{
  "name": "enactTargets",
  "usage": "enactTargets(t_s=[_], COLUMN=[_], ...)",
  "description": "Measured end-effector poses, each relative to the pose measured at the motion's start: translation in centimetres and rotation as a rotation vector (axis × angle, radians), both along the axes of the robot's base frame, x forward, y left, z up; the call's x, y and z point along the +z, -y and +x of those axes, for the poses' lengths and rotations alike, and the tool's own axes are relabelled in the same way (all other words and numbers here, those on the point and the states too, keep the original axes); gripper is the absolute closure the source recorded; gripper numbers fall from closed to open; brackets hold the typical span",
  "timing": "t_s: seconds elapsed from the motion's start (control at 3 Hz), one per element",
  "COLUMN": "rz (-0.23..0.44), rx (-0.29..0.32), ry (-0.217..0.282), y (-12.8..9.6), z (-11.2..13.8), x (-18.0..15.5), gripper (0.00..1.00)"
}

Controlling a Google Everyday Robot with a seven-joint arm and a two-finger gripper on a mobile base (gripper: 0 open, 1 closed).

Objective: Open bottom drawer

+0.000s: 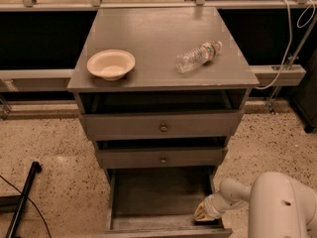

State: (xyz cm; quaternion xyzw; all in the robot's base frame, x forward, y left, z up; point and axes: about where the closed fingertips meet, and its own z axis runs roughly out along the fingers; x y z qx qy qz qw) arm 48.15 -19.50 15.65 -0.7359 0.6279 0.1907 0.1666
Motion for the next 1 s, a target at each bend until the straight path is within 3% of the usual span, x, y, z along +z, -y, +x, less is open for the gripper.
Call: enactTargets(t_s=[0.33, 0.67, 1.0], rz=[-0.004, -0.011, -0.039], rx=[-0.007, 0.003, 0.021], ry=[-0.057, -0.119, -0.188], y=[0.2, 0.0, 0.4], z=[0.0, -1.2, -3.9], x=[-2.9, -3.6, -2.8], gripper=[1.00, 1.00, 1.00])
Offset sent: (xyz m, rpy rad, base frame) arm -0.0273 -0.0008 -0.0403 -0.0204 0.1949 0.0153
